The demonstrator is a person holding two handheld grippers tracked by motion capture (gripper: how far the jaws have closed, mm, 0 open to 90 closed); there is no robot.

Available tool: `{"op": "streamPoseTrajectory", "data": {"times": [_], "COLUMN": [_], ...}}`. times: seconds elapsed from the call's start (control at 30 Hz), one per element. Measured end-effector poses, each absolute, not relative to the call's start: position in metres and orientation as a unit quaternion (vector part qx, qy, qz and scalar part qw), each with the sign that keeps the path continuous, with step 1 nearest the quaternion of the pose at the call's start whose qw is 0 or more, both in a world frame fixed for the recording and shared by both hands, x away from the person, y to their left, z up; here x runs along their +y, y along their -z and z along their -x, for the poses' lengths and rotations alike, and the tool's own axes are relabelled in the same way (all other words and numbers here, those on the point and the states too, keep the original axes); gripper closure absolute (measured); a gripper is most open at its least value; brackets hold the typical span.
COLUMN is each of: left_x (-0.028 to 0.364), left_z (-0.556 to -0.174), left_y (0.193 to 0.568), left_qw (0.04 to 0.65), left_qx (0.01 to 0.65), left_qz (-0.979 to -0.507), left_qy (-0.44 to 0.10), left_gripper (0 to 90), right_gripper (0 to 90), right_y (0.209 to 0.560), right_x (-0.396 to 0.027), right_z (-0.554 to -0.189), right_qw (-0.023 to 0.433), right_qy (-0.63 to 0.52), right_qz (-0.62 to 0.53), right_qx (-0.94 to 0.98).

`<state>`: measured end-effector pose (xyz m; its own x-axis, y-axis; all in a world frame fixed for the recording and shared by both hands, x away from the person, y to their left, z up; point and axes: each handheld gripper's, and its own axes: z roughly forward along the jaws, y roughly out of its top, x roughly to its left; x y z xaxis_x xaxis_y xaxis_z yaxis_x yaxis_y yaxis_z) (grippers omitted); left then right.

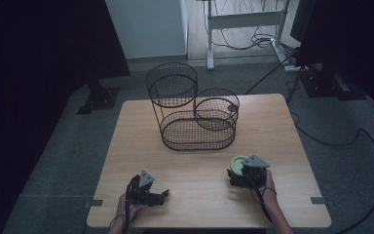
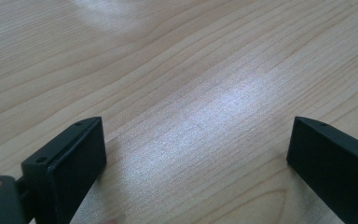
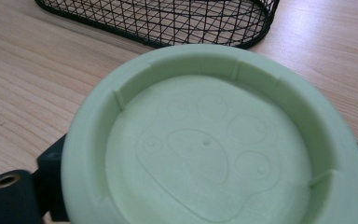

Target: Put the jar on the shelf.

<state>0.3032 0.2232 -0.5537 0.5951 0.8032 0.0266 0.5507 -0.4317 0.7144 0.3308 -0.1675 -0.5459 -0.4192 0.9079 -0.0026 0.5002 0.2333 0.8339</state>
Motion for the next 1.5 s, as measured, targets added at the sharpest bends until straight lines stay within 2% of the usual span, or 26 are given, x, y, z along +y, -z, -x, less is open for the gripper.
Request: {"op": "streamPoseTrajectory", "data": {"times": [0.5, 1.5], "left_x": [0.222, 0.223], "left_z": [-0.303, -0.303], "left_y": [0.554, 0.554], "left_qw": [0.340, 0.341], "left_qx": [0.409, 0.411], "left_qz": [-0.826, -0.825], "left_qy": [-0.186, -0.183], "left_gripper": [4.2, 3.9], "right_gripper": [10.4, 10.5], "right_y": [0.547, 0.509], "right_x": [-0.166, -0.170], "right_z": [-0.325, -0.302], "right_qw": [0.283, 0.322], "right_qy": [-0.408, -0.451], "right_qz": [-0.470, -0.449], "right_qx": [0.730, 0.701]}}
